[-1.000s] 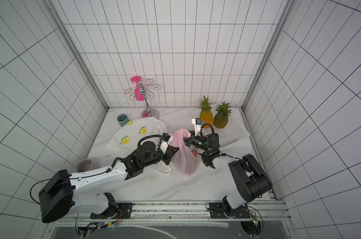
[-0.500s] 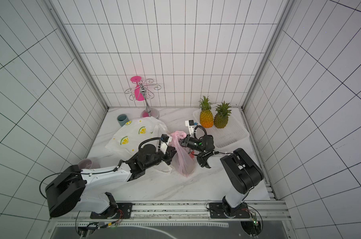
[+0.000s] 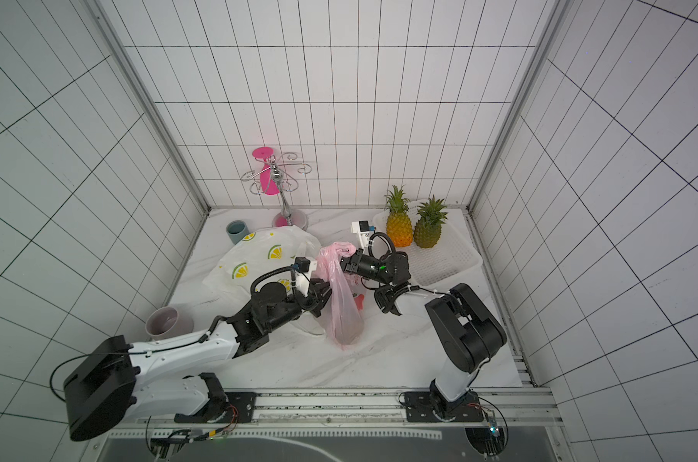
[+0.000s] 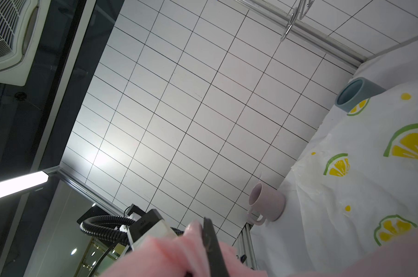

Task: Place the pineapple into a plastic bag & tie a knot
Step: Pick up the plastic bag at the center of the board.

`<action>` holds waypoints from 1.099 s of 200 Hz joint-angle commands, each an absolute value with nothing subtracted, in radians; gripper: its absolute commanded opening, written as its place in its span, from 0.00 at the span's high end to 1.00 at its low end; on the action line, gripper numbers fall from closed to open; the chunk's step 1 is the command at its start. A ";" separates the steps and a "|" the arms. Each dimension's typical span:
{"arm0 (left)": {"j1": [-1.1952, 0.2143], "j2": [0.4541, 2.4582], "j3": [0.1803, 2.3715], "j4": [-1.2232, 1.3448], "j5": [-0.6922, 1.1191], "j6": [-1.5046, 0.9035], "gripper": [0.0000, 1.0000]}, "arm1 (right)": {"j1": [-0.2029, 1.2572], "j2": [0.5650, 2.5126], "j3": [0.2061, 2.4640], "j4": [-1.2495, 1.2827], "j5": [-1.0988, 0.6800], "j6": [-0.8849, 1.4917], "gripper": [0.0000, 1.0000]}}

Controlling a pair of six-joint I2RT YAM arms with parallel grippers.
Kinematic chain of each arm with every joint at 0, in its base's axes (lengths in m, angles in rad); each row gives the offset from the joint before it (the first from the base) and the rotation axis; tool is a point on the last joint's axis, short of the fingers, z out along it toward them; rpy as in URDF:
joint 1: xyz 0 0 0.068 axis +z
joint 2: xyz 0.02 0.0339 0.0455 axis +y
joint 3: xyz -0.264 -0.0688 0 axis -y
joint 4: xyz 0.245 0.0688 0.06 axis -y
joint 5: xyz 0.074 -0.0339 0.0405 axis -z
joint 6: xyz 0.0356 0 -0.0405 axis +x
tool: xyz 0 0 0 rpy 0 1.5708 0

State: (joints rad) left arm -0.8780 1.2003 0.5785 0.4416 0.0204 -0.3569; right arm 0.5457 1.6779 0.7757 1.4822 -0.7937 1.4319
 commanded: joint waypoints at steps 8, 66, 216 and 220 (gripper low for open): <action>-0.885 1.109 0.631 0.372 0.017 -0.343 0.70 | 0.561 1.649 0.979 1.858 -0.767 1.498 1.00; -0.870 0.858 0.716 0.063 -0.076 -0.262 0.56 | 0.559 1.673 1.064 1.858 -0.776 1.517 1.00; -0.545 0.986 0.796 0.176 0.427 -0.308 0.42 | 0.565 1.677 1.090 1.858 -0.829 1.540 1.00; -0.547 0.989 0.797 0.178 0.425 -0.308 0.42 | 0.565 1.678 1.091 1.858 -0.830 1.541 1.00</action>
